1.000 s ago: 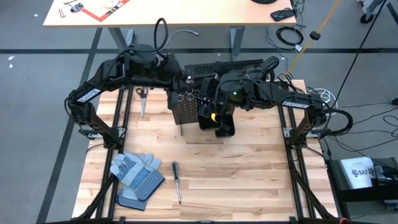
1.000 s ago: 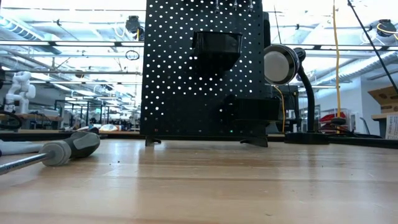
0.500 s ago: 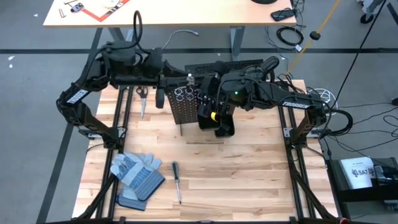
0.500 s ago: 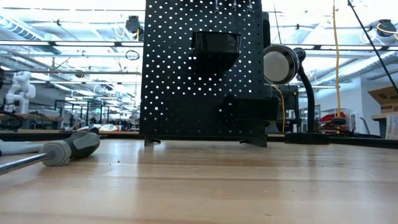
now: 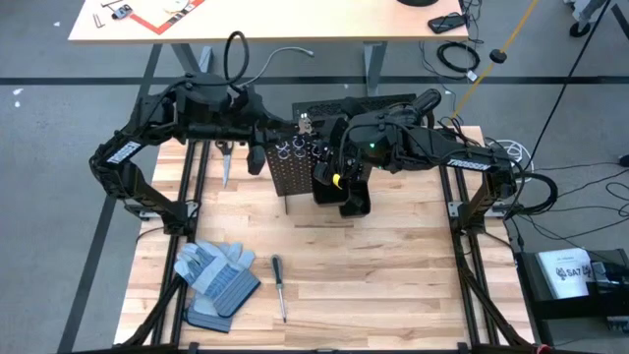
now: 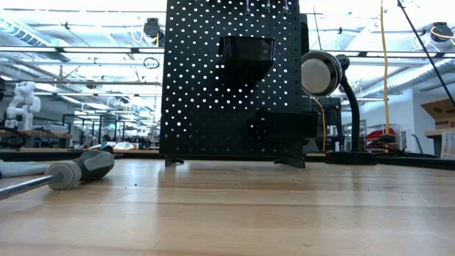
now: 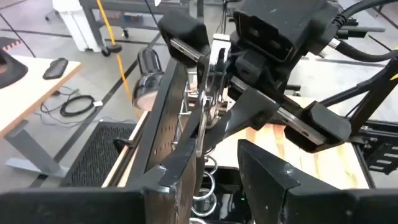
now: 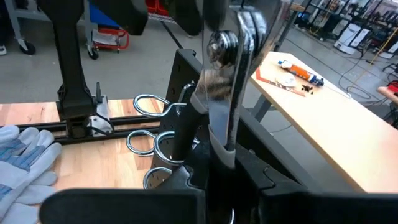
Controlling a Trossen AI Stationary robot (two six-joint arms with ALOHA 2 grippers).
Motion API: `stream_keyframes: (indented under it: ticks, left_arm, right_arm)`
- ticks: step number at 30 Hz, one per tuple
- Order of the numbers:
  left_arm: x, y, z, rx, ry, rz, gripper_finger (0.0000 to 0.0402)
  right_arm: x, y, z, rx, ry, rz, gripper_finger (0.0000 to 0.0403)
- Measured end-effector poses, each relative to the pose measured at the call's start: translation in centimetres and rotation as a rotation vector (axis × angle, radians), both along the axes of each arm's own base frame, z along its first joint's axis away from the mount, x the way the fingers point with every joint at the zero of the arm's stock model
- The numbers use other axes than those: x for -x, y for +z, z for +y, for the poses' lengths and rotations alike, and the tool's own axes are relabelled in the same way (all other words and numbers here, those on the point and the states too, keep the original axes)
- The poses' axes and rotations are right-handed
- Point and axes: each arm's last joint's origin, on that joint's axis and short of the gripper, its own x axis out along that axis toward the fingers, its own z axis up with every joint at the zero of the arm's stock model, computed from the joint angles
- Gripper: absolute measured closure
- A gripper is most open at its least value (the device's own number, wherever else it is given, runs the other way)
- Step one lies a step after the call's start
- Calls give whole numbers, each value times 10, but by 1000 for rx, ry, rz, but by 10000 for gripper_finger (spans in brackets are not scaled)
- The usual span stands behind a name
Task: Hang tools onto peg board
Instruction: Hang the black pliers on the black pegboard
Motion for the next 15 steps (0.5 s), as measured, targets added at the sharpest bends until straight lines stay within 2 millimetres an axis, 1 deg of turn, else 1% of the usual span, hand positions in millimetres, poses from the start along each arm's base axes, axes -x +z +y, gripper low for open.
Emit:
stream_keyframes:
  ticks: [3, 6, 15]
  left_arm:
    - [-3, -3, 1, -2, 12, 19, 274]
    - [-10, -8, 2, -14, 6, 48, 274]
    - [-40, -27, 7, -30, 0, 132, 274]
  right_arm:
    - [0, 0, 0, -3, 9, -3, 378]
    - [0, 0, 0, -10, 11, -5, 378]
    - [0, 0, 0, -11, 14, -2, 378]
